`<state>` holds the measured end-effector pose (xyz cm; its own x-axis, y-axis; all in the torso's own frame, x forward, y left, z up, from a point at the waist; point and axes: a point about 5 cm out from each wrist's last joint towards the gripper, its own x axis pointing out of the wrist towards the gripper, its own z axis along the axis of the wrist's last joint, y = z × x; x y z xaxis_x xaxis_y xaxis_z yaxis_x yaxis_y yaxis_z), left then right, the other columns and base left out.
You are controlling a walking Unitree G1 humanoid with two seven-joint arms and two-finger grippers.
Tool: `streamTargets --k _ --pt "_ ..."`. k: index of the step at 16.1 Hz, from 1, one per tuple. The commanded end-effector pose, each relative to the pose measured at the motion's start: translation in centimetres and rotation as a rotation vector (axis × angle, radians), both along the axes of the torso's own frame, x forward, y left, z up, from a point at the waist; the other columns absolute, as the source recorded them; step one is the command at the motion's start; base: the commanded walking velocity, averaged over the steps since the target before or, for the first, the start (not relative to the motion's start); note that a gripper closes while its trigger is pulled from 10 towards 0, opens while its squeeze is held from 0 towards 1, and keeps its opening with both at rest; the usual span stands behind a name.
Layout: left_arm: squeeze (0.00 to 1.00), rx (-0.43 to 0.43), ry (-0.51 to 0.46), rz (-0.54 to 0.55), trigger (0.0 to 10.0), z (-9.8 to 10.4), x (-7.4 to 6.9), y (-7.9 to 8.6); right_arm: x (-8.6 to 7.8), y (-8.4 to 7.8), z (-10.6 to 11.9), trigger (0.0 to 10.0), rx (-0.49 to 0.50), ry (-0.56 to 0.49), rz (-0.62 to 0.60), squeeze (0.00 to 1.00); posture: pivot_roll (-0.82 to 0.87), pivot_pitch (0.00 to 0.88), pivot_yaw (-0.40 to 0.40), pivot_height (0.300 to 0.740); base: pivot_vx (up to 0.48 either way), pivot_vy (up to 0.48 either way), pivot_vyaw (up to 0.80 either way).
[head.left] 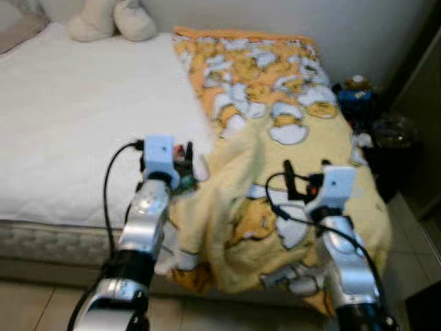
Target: Clean up the room
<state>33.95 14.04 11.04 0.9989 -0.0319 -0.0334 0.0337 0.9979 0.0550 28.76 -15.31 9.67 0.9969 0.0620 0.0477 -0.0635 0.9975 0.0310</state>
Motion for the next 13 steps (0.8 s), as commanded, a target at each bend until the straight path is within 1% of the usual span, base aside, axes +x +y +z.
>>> streamTargets --k 1,2,4,6,7,8,10,13 --pt "0.00 0.004 -0.005 -0.030 10.0 0.17 -0.13 -0.72 0.02 -0.61 -0.03 10.0 -0.007 0.007 -0.016 0.00 -0.02 0.000 -0.007 0.740 0.000 0.480 0.00" --pt "0.00 0.009 -0.004 -0.040 10.0 0.18 -0.17 -0.87 -0.01 -0.54 -0.01 10.0 -0.009 0.005 -0.010 0.00 -0.02 0.000 -0.007 0.740 0.000 0.480 0.00" --pt "0.00 0.045 0.014 -0.073 10.0 -0.06 -0.13 -1.34 -0.07 -0.37 -0.02 10.0 -0.006 0.003 -0.005 0.00 -0.02 0.000 -0.005 0.740 0.298 0.377 0.00" --pt "0.00 0.079 0.013 -0.060 10.0 -0.09 -0.12 -1.27 -0.11 -0.29 -0.03 10.0 0.001 0.002 -0.004 0.00 -0.03 0.000 -0.003 0.740 0.000 0.000 0.00" --pt "0.00 0.107 -0.010 -0.071 10.0 0.18 -0.17 -1.32 -0.13 -0.28 -0.05 10.0 0.002 0.003 -0.004 0.00 -0.02 0.000 -0.002 0.740 0.000 0.000 0.00" --pt "0.00 0.074 -0.025 -0.087 10.0 0.43 -0.26 -1.50 -0.13 -0.29 -0.11 10.0 0.003 0.005 -0.004 0.00 -0.02 0.000 0.000 0.740 0.000 0.000 0.00" --pt "0.00 0.092 -0.033 -0.092 10.0 0.63 -0.31 -1.62 -0.09 -0.23 -0.20 10.0 0.006 0.013 -0.002 0.00 -0.02 0.000 0.000 0.740 0.435 0.000 0.00" --pt "0.00 0.107 -0.035 -0.085 10.0 0.67 -0.34 -1.57 0.45 -0.02 -0.22 10.0 0.007 0.031 0.005 0.00 -0.02 0.000 -0.002 0.740 0.446 0.000 0.00"
